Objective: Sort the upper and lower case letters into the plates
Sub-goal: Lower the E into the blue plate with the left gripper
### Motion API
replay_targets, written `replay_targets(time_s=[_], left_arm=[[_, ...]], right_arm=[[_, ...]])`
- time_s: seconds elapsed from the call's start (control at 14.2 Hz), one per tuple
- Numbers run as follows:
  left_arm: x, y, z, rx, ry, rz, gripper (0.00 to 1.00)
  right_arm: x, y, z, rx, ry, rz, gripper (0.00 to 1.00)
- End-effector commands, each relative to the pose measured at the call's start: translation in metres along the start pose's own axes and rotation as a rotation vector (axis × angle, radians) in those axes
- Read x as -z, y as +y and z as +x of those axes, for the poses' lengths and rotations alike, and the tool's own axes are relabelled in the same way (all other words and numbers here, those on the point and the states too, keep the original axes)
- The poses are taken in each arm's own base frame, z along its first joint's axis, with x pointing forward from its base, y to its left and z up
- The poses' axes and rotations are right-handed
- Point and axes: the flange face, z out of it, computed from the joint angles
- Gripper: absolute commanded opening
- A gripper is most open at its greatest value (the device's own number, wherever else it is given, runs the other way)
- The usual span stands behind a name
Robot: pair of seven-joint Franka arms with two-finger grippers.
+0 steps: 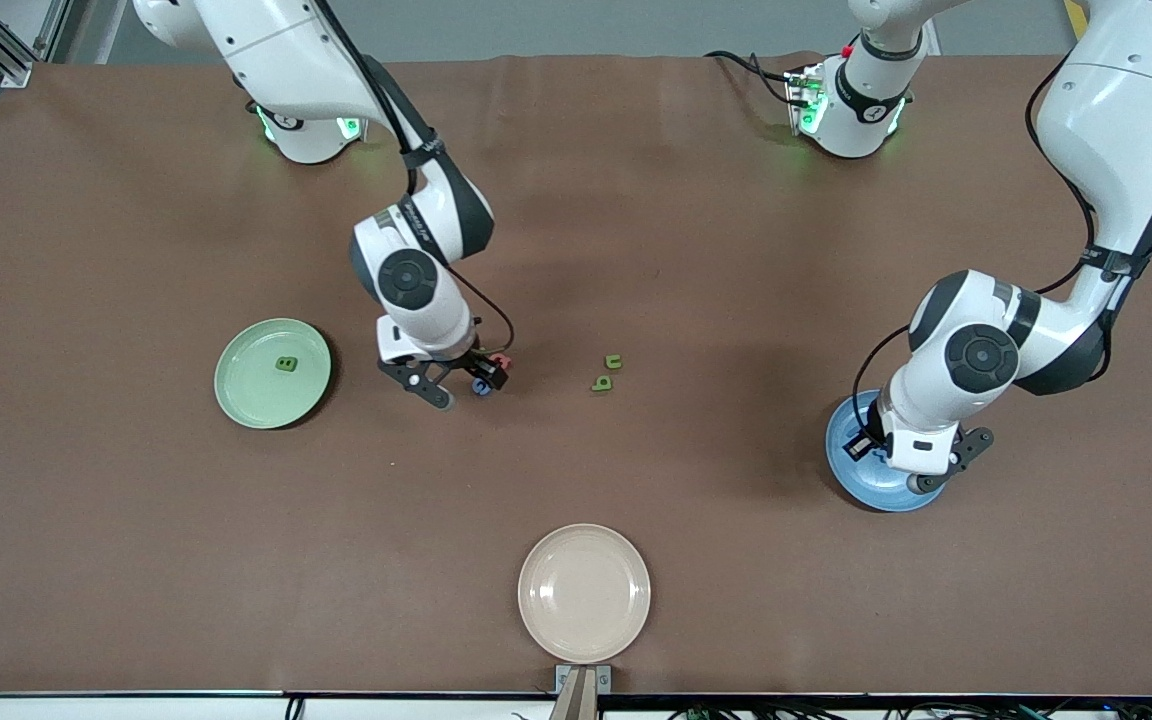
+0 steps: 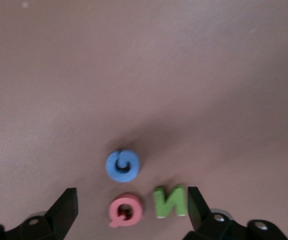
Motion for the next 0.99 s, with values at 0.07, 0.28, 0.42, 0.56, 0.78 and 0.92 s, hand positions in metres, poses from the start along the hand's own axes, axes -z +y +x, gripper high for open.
replay_targets(time_s=[0.07,0.28,0.42,0.56,0.78,0.92], left_arm=[[-0.016,-0.026,0.016,0.009,-0.011,0.028,0.01],[-0.026,-0.034,0.026,0.003,0.009,0.039,0.01],[-0.028,-0.032,0.030,0.019,0.010,0.031,0.01],[-0.033,-0.035,0.035,0.030,0.010,0.029,0.03],[-0.042,-0.039,0.042,0.049,0.018,0.001,0.04],[-0.048,-0.038,0.046,0.061,0.020,-0.031,0.04]], right_arm=[[-0.012,-0.015,0.000,-0.010,0.020,-0.005,0.88],[-0.018,-0.014,0.005,-0.002,0.028,0.000,0.77],[-0.019,-0.012,0.008,0.012,0.043,-0.010,0.68],[-0.023,-0.012,0.008,0.015,0.044,-0.014,0.63],[-0.025,-0.012,0.008,0.017,0.047,-0.011,0.59],[-0.027,-0.012,0.008,0.019,0.051,-0.008,0.58]])
